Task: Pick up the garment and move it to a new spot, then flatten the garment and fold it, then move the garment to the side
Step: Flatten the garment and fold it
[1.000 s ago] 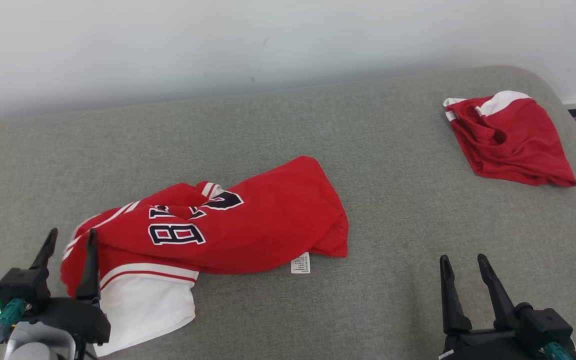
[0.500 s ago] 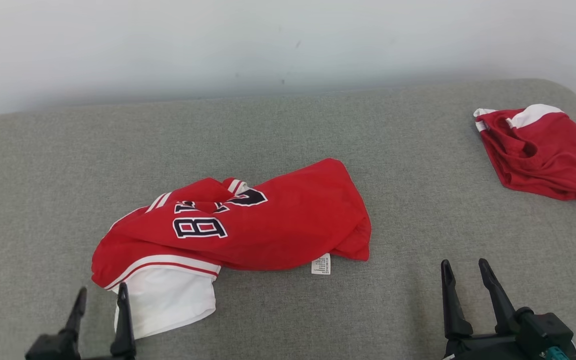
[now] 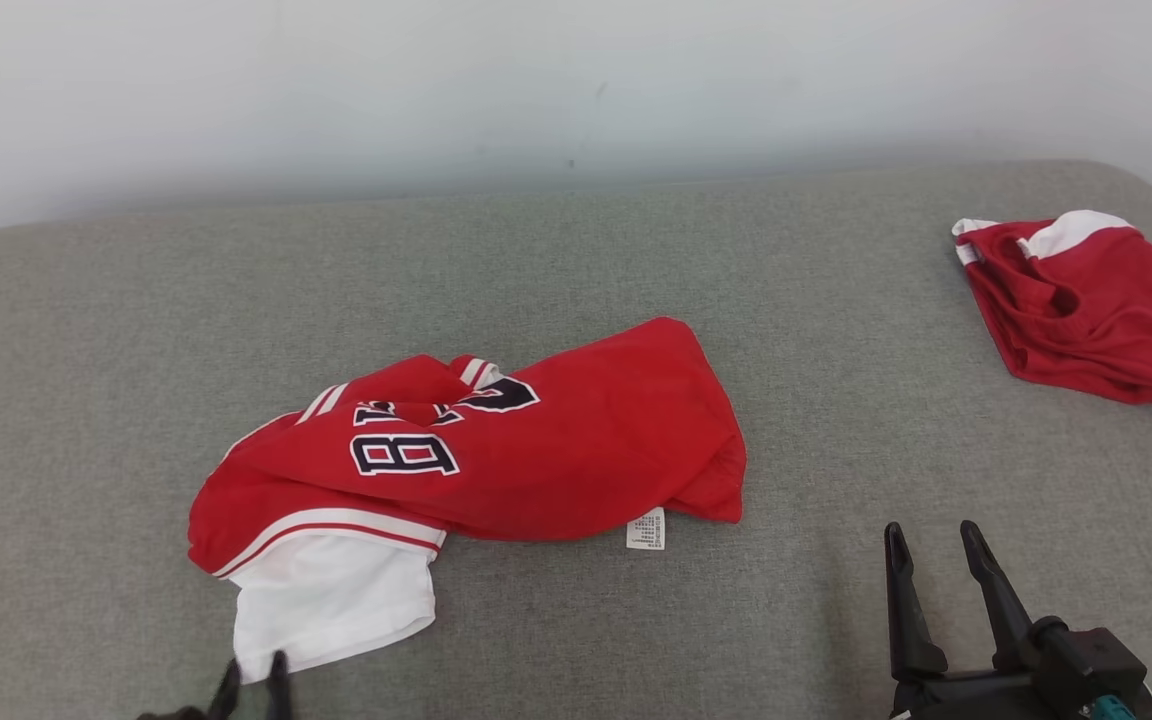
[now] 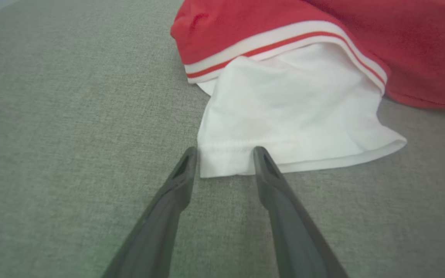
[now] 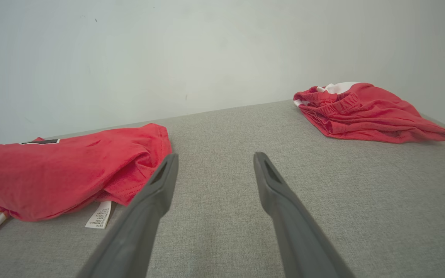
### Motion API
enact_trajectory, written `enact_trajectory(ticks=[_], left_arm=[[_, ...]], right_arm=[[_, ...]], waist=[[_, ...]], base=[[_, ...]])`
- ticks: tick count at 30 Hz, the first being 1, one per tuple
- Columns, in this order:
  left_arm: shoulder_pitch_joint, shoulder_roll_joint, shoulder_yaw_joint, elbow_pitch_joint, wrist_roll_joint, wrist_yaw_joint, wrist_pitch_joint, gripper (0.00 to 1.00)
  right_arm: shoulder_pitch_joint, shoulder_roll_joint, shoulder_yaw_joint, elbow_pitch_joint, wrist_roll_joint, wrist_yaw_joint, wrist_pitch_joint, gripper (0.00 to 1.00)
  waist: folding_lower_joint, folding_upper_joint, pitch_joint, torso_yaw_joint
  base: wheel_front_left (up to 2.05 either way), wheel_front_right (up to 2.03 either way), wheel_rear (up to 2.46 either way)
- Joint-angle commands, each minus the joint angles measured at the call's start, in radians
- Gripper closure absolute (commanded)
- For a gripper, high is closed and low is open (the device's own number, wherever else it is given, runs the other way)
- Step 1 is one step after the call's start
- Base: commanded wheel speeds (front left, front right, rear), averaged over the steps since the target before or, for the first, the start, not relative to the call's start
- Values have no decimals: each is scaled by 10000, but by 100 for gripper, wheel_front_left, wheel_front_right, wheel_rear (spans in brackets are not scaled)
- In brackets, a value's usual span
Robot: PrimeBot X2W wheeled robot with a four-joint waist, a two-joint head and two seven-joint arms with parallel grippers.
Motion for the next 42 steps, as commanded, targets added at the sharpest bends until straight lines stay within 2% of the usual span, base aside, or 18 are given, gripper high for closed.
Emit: enact_trajectory(ticks=[1,6,18,23,24,25,34,42], left_arm=[[-237,-33,-25,59,-64,-13,-34,100],[-349,-115,-150,78,-239,-80,-34,100],[1434,-160,-503,-2008,-633,-56,-34,100],[1782,-185,-743,-1702,-791,-57,-34,100],[1639,-187,-676,-1736,-742,-57,-34,41],[1541,-194,-577,-1896,-718,-45,-34,0],[1427,-295,303,-3882,-190,54,-33,0],[1154,-313,268,-4506,348,153,-33,0]], right_arm=[[72,17,-13,-3,-97,-26,3,0],[224,14,-145,-28,-124,-26,3,0],[348,15,-162,-7,115,-26,3,0],[277,15,-139,54,135,-26,3,0],[251,14,-136,64,124,-26,3,0],[244,14,-146,69,112,-26,3,0],[154,15,-118,211,-120,-26,3,0],[-297,14,37,729,-220,-26,3,0]], waist=[[0,-1,-22,43],[0,-1,-125,311],[0,-1,-209,1096],[0,-1,-156,1275],[0,-1,-161,1313],[0,-1,-170,1332],[0,-1,-300,1334],[0,-1,-227,1315]], base=[[0,0,0],[0,0,0],[0,0,0],[0,0,0],[0,0,0],[0,0,0],[0,0,0],[0,0,0]])
